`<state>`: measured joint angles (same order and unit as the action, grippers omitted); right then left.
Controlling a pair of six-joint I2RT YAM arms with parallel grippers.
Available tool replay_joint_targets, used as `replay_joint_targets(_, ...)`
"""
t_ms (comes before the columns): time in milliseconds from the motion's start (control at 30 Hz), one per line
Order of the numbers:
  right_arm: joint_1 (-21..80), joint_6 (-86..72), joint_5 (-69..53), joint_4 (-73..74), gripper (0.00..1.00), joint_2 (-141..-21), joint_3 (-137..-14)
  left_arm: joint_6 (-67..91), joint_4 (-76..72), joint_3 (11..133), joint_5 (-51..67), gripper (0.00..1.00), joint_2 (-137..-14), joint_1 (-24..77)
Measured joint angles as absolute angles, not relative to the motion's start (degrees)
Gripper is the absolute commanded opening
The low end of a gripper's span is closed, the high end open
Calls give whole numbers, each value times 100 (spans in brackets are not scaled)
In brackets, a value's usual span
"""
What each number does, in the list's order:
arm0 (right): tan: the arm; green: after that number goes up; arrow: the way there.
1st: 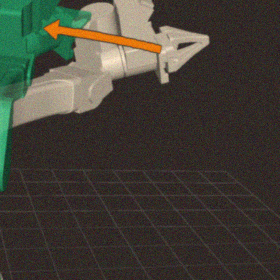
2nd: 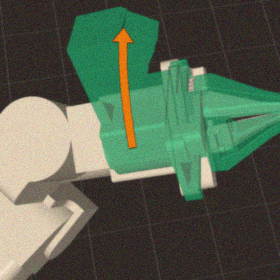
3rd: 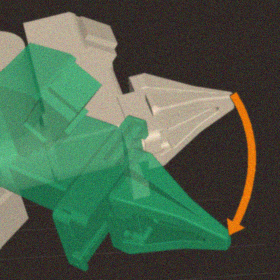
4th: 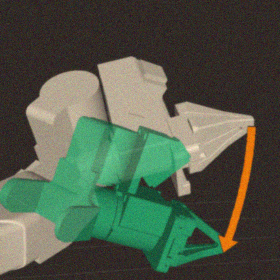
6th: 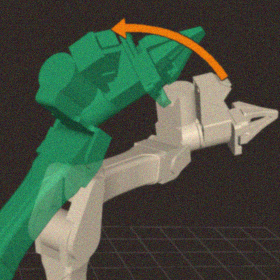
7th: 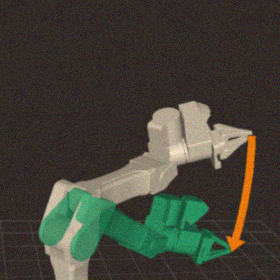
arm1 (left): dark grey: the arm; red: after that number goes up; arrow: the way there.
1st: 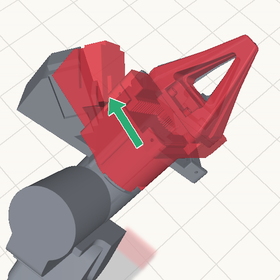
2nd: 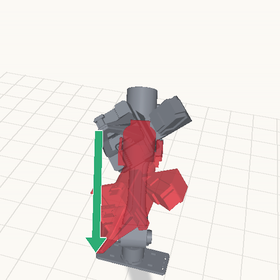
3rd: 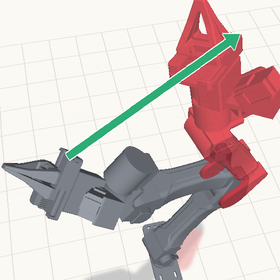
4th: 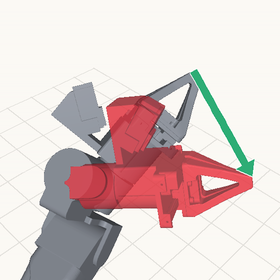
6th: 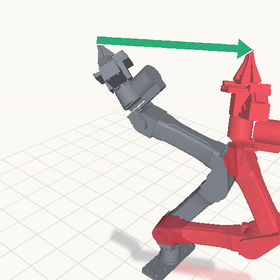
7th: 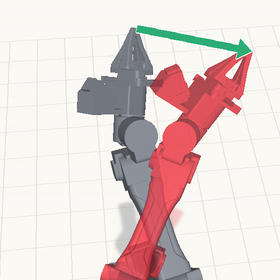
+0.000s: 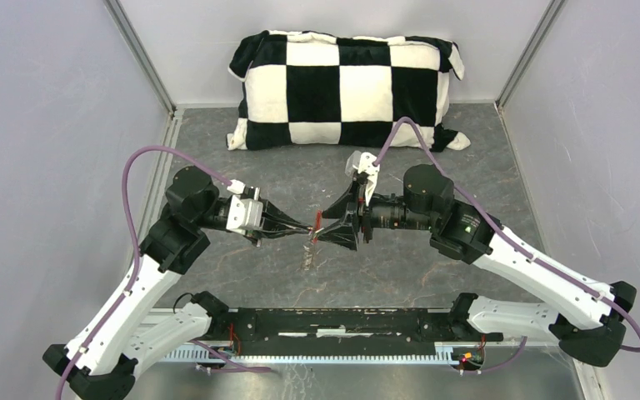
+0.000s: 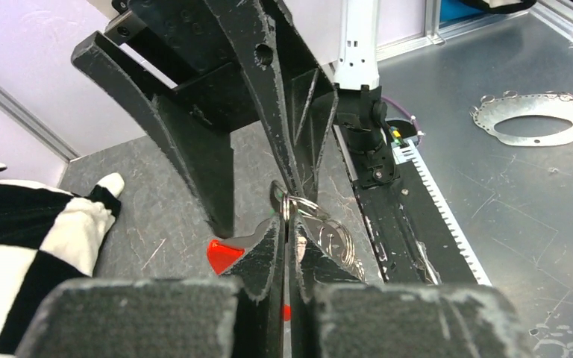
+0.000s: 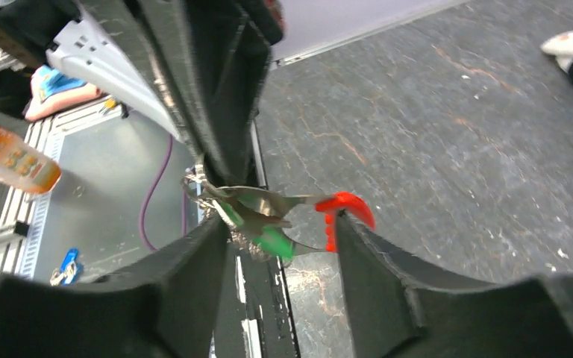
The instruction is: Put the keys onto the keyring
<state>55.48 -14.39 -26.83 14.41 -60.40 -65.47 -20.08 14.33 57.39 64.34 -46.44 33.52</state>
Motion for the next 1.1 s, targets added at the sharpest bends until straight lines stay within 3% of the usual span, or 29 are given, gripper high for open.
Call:
replay_joint_targets(67,5531,-1332,-2418,1500,77,-6010,-6547,-1986,1422,5739,6436,2,-4633,3356)
replay_joint_targets(267,5505,-888,-1669,1472,97,-5610,-6521,-1586,1000,5561,5690,2,-4530,3371)
replay_joint_targets(533,5850,-438,-1020,1260,98,-5583,-6211,-1317,543,5306,4351,2,-4464,3387)
replay_joint_targets(867,6613,-202,576,425,98,-6219,-5408,-1225,410,5295,3656,2,-4462,3387)
replay_joint_targets(967,6740,-207,1037,-30,91,-6563,-5395,-1223,408,5288,3581,2,-4462,3387)
replay_joint_targets(1033,6796,-215,1365,-346,81,-6766,-5393,-1223,412,5284,3551,2,-4462,3387)
replay_joint_targets(1100,6829,-233,1734,-593,63,-6925,-5384,-1223,410,5282,3514,2,-4458,3387)
